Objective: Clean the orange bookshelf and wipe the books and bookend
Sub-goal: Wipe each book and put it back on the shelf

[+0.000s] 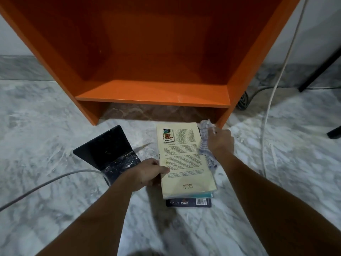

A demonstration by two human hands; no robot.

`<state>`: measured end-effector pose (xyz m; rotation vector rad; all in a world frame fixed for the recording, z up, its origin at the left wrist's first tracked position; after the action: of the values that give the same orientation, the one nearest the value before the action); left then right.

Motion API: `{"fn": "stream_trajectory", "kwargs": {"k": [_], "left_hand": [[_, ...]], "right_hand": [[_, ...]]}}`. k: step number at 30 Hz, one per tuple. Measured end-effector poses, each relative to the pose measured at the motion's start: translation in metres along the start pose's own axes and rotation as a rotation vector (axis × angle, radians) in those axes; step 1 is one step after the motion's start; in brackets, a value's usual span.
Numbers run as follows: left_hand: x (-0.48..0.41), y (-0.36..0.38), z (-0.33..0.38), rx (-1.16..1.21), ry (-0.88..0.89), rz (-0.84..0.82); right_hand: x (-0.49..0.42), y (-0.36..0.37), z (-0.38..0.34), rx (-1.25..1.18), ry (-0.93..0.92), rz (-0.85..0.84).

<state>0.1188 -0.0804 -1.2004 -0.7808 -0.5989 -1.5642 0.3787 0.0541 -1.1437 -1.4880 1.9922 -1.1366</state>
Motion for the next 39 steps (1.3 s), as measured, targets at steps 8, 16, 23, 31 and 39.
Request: {"fn": "stream_trajectory", "kwargs": {"k": [8,16,23,31,39], "left_hand": [[0.0,0.004,0.011,0.109,0.097,0.064],[0.027,0.004,0.039,0.278,0.208,-0.09],[0.052,0.005,0.053,0.37,0.229,-0.15],[0.062,0.0,0.115,-0.072,0.205,0.247],[0.106,-0.016,0.184,-0.099,0.366,0.495]], "right_hand": [[0.034,0.013,0.002,-0.15,-0.13,-0.227],[0.044,0.007,0.009,-0.432,0.016,-0.323],[0.081,0.006,-0.023,-1.079,0.2,-0.781],[0.084,-0.042,-0.073,-0.829,-0.165,-0.397],[0.131,-0.072,-0.128,-0.726,-0.478,-0.139]]}}
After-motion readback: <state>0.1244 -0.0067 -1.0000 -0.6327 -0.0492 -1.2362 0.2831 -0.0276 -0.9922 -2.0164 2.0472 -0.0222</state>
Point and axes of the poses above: each hand's wrist, its own x-axis away from the middle knuckle, its own y-axis out of the palm, z = x × y, the point moved 9 cm from there along -x, towards the middle knuckle
